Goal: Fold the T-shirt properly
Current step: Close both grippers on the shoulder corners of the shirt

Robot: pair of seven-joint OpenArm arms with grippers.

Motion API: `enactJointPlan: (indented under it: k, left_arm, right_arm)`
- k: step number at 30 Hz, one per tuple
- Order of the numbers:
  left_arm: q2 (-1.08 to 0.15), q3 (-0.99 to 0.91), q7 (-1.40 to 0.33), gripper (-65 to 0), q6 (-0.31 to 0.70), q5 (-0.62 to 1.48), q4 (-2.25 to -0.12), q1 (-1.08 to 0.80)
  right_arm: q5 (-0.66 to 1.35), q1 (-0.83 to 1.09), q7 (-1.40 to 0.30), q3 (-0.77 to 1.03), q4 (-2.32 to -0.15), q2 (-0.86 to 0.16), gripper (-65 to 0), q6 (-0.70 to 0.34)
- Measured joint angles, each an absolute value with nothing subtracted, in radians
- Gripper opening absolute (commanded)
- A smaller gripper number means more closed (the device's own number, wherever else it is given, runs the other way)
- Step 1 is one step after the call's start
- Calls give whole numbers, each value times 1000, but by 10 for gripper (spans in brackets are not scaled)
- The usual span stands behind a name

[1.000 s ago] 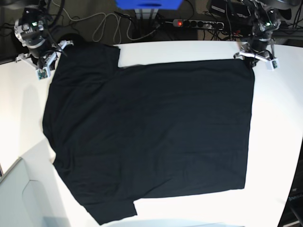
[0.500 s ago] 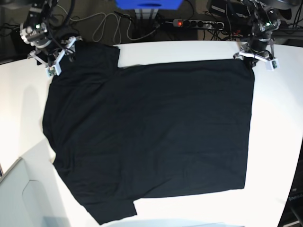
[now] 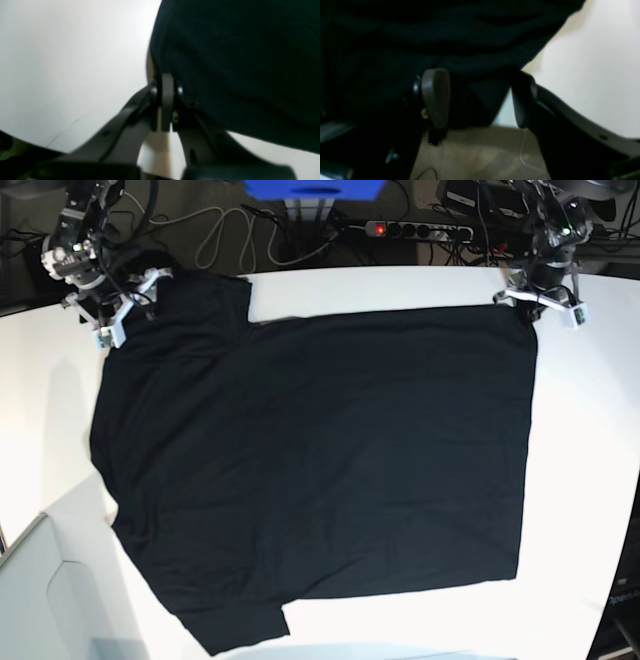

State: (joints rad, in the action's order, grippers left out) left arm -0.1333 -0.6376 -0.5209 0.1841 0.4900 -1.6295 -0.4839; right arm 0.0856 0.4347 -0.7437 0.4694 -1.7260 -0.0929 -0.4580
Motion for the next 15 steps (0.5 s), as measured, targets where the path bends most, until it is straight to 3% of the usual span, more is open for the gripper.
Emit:
enactJointPlan:
  k: [4, 6, 12, 15]
  left_arm:
    - [-133, -638, -521, -650, 184, 490, -1629, -484]
    - [-133, -638, -521, -650, 184, 490, -1629, -484]
    - [-133, -638, -521, -650, 184, 490, -1629, -484]
    - [-133, -638, -521, -650, 184, 490, -1630, -484]
  right_arm:
    - [95, 430, -723, 469, -1706, -99, -284, -456]
    - [95, 430, -721, 468, -1706, -99, -319, -456]
    - [92, 430, -715, 471, -1702, -102, -650, -456]
    - [99, 430, -716, 471, -1702, -102, -641, -456]
